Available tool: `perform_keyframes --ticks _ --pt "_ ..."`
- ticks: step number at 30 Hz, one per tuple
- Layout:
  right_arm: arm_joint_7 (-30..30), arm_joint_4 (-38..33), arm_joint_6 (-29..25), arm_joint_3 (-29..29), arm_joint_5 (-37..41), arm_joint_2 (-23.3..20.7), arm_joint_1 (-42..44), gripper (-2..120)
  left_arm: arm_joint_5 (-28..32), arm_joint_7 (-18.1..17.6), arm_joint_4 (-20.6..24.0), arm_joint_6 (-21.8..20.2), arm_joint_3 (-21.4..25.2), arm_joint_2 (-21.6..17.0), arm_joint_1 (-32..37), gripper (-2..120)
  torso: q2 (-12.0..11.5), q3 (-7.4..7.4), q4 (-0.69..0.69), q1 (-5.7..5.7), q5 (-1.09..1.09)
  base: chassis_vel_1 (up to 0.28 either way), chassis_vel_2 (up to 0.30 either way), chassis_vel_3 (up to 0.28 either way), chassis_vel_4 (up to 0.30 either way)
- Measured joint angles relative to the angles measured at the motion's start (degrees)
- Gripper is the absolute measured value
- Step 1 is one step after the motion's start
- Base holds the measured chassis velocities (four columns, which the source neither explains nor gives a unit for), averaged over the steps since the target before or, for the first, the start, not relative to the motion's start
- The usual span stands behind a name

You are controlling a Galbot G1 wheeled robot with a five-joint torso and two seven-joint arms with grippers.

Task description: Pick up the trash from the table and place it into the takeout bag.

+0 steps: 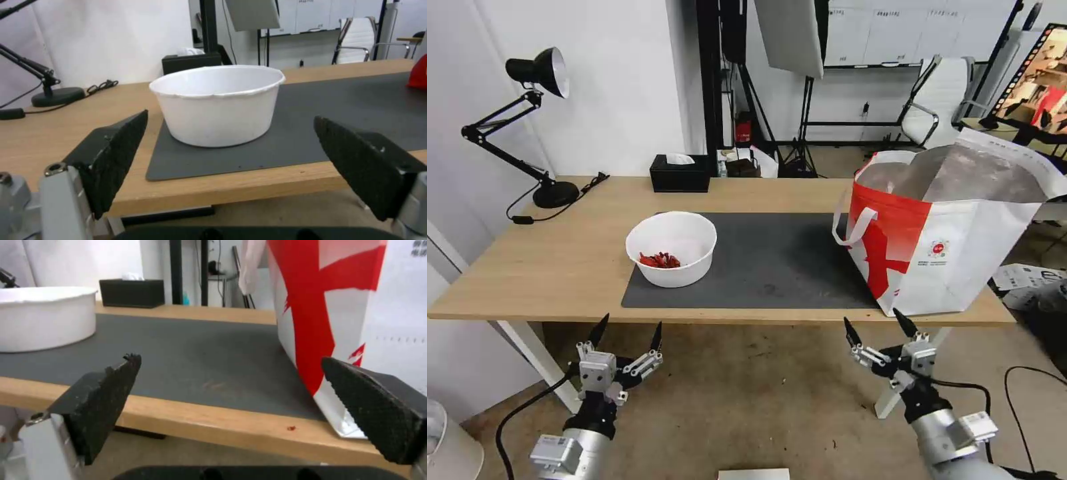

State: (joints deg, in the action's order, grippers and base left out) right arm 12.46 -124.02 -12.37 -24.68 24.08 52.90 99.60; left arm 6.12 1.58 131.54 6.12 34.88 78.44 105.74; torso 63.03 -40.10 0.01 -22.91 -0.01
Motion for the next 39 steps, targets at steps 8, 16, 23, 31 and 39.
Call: perform_keyframes --ticks 8,16,23,31,39 --pt "0.5 1.0 0.7 0.7 0.3 0.0 -1.5 100 0.0 0.0 -0.4 0.0 0.2 -0.1 0.1 100 0.0 0.00 0.00 0.00 0.01 0.000 0.000 0.000 0.000" --pt "0.6 1.0 0.7 0.7 0.4 -0.1 -1.7 100 0.1 0.1 -0.9 0.0 0.1 -0.2 -0.2 100 0.0 0.00 0.00 0.00 0.00 0.000 0.000 0.000 0.000" --pt "0.6 1.0 0.8 0.7 0.5 -0.1 -1.8 100 0.6 0.1 -1.4 -0.2 0.1 -1.0 -1.0 100 0.0 0.00 0.00 0.00 0.00 0.000 0.000 0.000 0.000" --pt "0.7 1.0 0.8 0.8 0.5 -0.2 -1.8 100 15.7 -3.3 3.3 -10.8 3.0 -8.4 -6.8 100 0.0 0.00 0.01 0.00 0.00 0.000 0.000 0.000 0.000" --pt "0.7 1.0 0.8 0.8 0.6 -0.2 -1.9 100 41.6 -11.9 -3.3 -23.9 6.1 -28.3 -23.9 100 0.0 -0.01 -0.01 -0.01 -0.01 0.000 0.000 0.000 0.000"
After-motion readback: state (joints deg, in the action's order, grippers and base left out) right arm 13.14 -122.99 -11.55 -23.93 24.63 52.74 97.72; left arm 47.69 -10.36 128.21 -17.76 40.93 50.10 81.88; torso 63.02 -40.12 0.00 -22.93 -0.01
